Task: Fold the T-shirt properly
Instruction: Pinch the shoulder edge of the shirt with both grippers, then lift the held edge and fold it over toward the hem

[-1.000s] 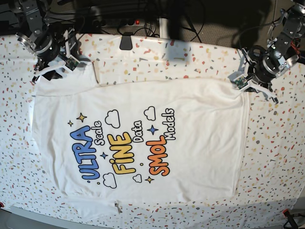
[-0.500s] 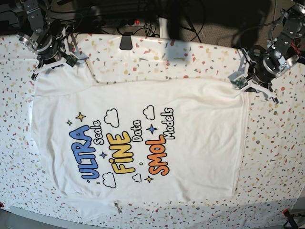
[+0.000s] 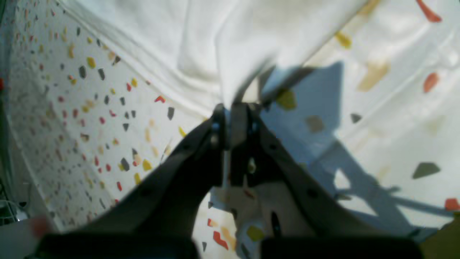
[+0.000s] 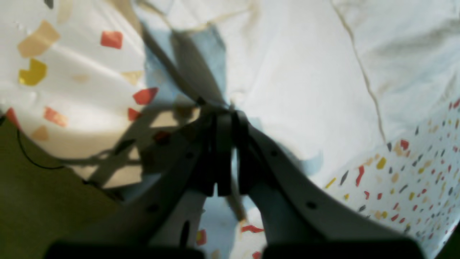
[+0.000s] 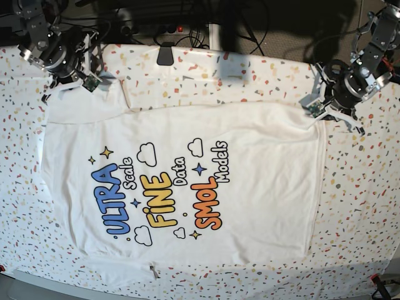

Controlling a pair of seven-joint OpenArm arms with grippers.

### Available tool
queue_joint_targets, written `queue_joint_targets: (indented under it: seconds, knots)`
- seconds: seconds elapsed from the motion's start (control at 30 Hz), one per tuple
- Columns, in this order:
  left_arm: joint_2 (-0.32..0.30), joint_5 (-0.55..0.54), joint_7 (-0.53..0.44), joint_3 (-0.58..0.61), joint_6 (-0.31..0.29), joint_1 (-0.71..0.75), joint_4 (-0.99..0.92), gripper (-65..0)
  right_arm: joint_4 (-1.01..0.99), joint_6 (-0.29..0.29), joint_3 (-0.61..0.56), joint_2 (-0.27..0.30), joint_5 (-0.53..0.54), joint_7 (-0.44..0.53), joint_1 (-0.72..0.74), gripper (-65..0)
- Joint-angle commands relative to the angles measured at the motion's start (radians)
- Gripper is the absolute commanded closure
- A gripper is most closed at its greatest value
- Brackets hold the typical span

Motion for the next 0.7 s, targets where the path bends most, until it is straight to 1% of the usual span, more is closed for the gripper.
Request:
queue_joint_targets:
  seconds: [0.0,0.1,0.2,0.23,0.4,0.5,0.67]
  knots:
    - [-0.015,-0.005,-0.008,-0.007,0.010,-0.011,0.013,0.0,0.023,-0.010,0.009,0.037,0.014,-0.014,0.008,0.0]
    - [-0.015,0.000,-0.008,-0.007,0.011,-0.012,0.013,0.0,0.060,-0.018,0.009,0.087,0.048,-0.077,0.008,0.0]
    - [-0.016,0.000,-0.008,-0.007,0.011,-0.017,0.013,0.0,0.128,-0.069,0.009,0.118,0.061,-0.131,0.009,0.0]
    - [-0.016,0.000,-0.007,-0.007,0.010,-0.022,0.013,0.0,0.152,-0.080,0.009,0.119,0.061,-0.151,0.014,0.0]
    - [-0.016,-0.001,-0.007,-0.007,0.011,-0.070,0.013,0.0,0.200,-0.080,0.009,0.119,0.063,-0.204,0.073,0.0]
    - [-0.016,-0.001,-0.006,-0.007,0.011,-0.106,0.013,0.0,0.199,-0.095,0.009,0.119,0.065,-0.208,0.108,0.0]
    - [-0.015,-0.001,0.000,-0.007,0.011,-0.145,0.013,0.0,0.199,-0.097,0.009,0.119,0.161,-0.208,0.192,0.0]
